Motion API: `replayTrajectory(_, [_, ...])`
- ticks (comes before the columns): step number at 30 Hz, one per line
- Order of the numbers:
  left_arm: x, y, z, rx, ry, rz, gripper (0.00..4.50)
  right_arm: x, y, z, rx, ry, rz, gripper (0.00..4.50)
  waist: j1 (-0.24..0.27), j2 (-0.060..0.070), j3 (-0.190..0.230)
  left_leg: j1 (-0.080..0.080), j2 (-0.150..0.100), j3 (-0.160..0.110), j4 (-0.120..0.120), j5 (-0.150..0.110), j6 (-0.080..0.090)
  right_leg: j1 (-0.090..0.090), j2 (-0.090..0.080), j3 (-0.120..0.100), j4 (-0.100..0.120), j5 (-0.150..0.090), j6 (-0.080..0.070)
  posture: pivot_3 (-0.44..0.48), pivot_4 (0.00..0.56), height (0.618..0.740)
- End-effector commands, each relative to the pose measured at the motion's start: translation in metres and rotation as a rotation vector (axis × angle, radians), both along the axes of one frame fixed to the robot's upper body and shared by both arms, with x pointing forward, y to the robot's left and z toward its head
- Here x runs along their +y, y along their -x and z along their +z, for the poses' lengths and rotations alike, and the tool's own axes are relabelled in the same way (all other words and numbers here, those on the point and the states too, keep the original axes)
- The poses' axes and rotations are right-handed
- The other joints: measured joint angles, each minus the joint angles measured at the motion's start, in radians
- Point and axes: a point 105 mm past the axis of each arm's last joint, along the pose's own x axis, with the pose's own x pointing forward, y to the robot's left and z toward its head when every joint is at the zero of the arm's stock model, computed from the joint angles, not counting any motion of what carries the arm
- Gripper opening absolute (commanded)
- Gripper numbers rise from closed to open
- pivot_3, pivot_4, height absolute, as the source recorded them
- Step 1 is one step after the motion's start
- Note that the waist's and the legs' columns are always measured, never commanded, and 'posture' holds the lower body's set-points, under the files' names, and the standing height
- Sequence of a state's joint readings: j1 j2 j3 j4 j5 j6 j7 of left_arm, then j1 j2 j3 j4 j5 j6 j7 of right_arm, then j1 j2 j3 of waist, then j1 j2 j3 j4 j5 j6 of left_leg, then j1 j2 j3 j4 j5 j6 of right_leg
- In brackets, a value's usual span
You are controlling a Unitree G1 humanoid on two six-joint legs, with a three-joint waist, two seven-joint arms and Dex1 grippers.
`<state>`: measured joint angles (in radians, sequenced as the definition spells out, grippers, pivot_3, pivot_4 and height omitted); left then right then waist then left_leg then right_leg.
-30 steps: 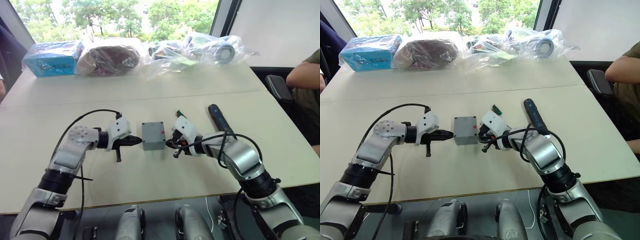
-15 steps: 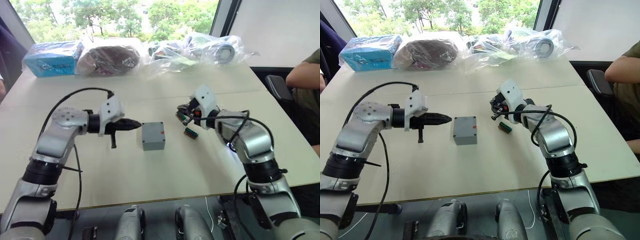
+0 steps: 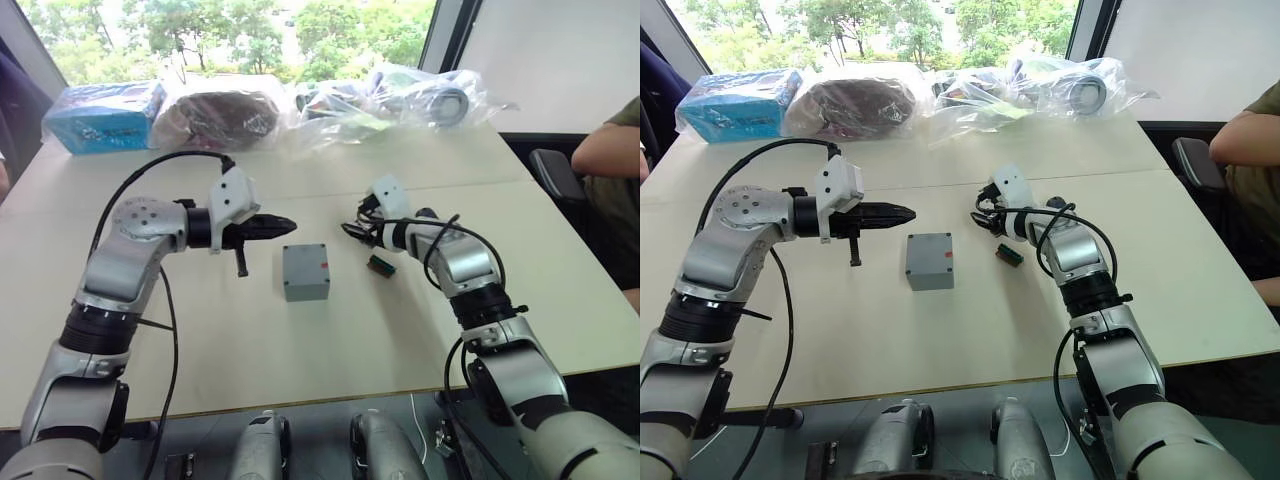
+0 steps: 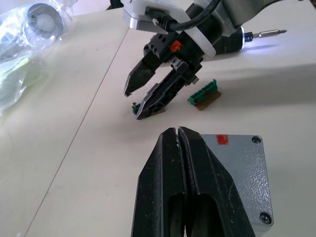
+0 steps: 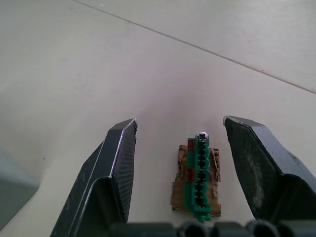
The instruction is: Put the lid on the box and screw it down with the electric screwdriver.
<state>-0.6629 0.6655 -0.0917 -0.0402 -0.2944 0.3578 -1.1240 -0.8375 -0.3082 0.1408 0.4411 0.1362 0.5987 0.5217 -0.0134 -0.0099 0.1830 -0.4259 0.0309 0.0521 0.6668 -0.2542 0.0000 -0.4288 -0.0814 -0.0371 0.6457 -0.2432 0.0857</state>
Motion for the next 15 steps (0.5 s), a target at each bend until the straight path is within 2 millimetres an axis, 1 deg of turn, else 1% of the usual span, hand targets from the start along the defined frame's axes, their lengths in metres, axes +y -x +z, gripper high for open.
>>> replayTrajectory(1, [0.0020,0.0036,0.0066,-0.038,0.007,0.003,0.00,0.0030,-0.0102,0.0186,-0.053,-0.031,-0.004,2.86,-0.001,0.000,0.000,0.000,0.000,0.000,0.000,0.000,0.000,0.000,0.000,0.000,0.000,0.000,0.000,0.000,0.150,0.740])
replayTrajectory(6, [0.0042,0.0053,0.0024,-0.029,-0.001,0.009,0.00,0.0029,-0.0154,0.0171,-0.047,-0.025,-0.003,2.86,-0.002,0.000,0.000,0.000,0.000,0.000,0.000,0.000,0.000,0.000,0.000,0.000,0.000,0.000,0.000,0.000,0.150,0.740])
replayTrajectory(15, [0.0036,0.0064,-0.0014,-0.022,-0.001,0.012,0.00,0.0002,-0.0168,0.0115,-0.019,-0.026,-0.006,2.86,-0.003,0.000,0.000,0.000,0.000,0.000,0.000,0.000,0.000,0.000,0.000,0.000,0.000,0.000,0.000,0.000,0.150,0.740])
